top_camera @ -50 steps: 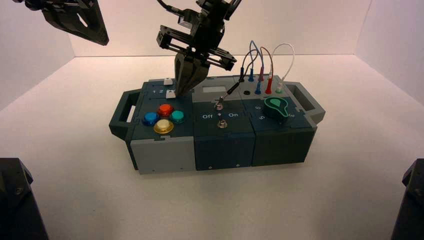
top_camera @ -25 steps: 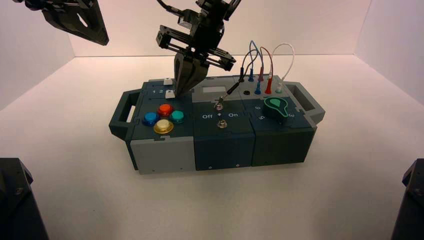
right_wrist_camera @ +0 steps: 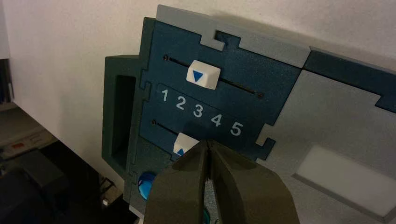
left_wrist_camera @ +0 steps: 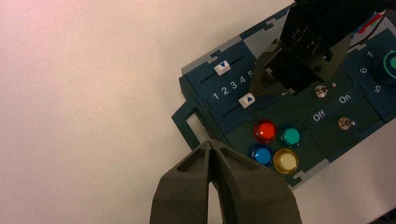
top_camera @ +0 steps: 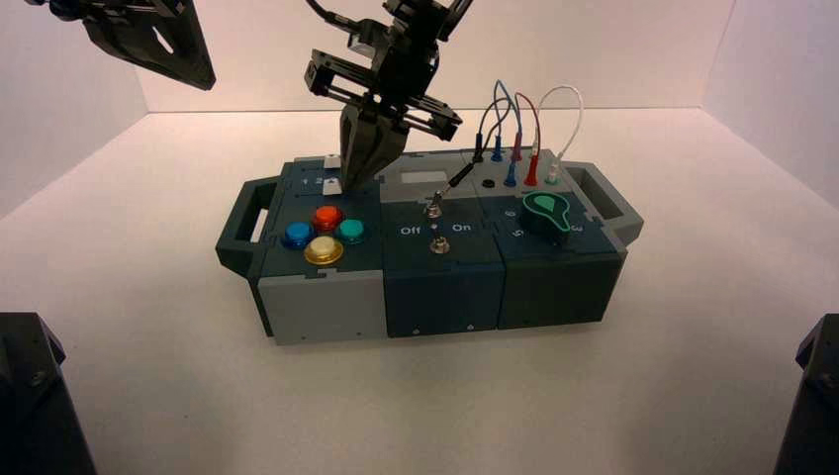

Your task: Move the bottom slider to position 3.

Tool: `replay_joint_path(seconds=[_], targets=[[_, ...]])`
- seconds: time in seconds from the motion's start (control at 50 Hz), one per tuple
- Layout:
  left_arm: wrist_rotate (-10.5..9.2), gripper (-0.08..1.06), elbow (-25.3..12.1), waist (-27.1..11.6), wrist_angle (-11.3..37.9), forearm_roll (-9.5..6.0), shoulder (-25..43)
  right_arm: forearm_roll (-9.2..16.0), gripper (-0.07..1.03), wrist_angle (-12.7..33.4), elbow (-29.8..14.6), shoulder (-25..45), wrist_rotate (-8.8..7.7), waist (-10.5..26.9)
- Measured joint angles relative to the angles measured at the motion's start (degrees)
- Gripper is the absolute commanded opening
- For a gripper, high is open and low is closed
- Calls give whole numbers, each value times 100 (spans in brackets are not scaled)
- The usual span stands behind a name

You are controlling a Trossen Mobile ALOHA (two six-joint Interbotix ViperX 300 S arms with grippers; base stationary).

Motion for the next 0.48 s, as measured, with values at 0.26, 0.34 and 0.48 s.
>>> replay_joint_path(seconds=[0.26, 0.34, 0.48], targets=[[0, -3, 0, 0, -18, 0, 9, -35, -2, 44, 413, -290, 9, -18], [-9, -3, 0, 0, -18, 0, 9, -79, -2, 53, 466, -352, 9, -9], [-9, -3, 0, 0, -35, 0, 9, -132, -2, 26, 563, -431, 0, -9]])
